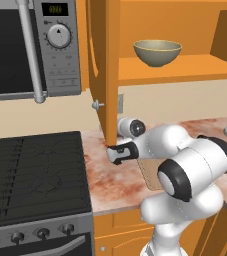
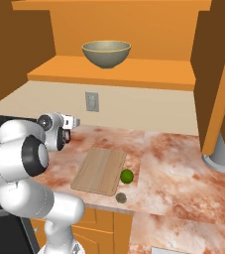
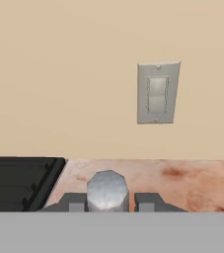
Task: Open the cabinet. Place the bowl and condiment on the counter. Then place the lime and garlic on the cutting board.
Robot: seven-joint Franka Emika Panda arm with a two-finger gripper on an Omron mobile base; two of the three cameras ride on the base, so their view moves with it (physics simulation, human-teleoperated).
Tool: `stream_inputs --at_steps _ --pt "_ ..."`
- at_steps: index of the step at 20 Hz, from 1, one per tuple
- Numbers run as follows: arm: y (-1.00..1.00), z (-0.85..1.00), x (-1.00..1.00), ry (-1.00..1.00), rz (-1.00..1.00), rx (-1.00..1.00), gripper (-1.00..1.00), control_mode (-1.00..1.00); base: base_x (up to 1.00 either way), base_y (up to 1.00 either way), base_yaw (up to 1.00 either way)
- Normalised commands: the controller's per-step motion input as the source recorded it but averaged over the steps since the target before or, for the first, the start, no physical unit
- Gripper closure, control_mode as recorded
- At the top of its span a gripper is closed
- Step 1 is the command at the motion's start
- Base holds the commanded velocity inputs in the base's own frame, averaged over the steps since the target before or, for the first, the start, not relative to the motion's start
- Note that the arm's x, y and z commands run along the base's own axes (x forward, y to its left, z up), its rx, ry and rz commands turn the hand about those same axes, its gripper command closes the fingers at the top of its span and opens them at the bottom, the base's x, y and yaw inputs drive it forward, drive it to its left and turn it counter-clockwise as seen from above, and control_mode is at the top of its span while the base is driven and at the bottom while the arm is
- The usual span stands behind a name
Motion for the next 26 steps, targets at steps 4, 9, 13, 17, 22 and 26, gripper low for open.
stream_inputs --at_steps 4,9,13,17,22,26 --pt "0.00 -0.09 0.00 0.00 0.00 -0.03 1.00 -1.00 0.00 0.00 0.00" --pt "0.00 -0.10 0.00 0.00 0.00 -0.02 1.00 -1.00 0.00 0.00 0.00" --pt "0.00 -0.11 0.00 0.00 0.00 0.00 1.00 -1.00 0.00 0.00 0.00" --pt "0.00 -0.12 0.01 0.00 0.00 0.00 1.00 -1.00 0.00 0.00 0.00" --pt "0.00 -0.15 0.00 0.00 0.00 0.00 1.00 -1.00 0.00 0.00 0.00" --pt "0.00 -0.17 0.00 0.00 0.00 0.00 1.00 -1.00 0.00 0.00 0.00"
